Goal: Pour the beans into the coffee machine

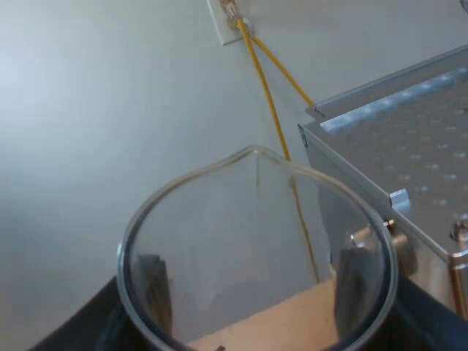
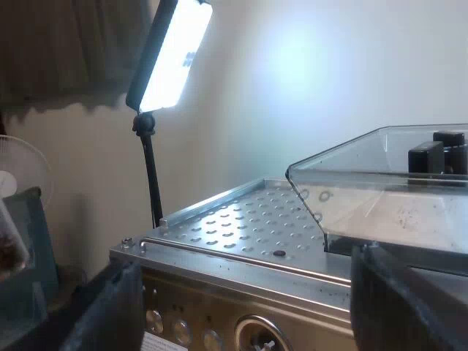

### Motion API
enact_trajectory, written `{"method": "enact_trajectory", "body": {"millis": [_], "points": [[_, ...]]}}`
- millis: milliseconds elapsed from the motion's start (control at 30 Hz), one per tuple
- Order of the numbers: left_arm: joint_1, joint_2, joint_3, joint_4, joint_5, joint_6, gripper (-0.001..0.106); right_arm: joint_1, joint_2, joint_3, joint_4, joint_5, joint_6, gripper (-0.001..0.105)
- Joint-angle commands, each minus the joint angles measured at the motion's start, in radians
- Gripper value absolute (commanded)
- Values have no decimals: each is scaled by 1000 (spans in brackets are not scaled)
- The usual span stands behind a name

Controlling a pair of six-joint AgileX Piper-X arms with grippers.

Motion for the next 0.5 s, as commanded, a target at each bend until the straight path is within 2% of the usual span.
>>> {"method": "enact_trajectory", "body": {"millis": [33,167,500], "points": [[-6,2,-43,38,-17,1,37,4,-8,-8,-14,-5,-2,62],[-6,40,-102,101,-17,1,37,4,-8,-8,-14,-5,-2,62],[-6,136,-217,150,-17,1,37,4,-8,-8,-14,-5,-2,62]]}}
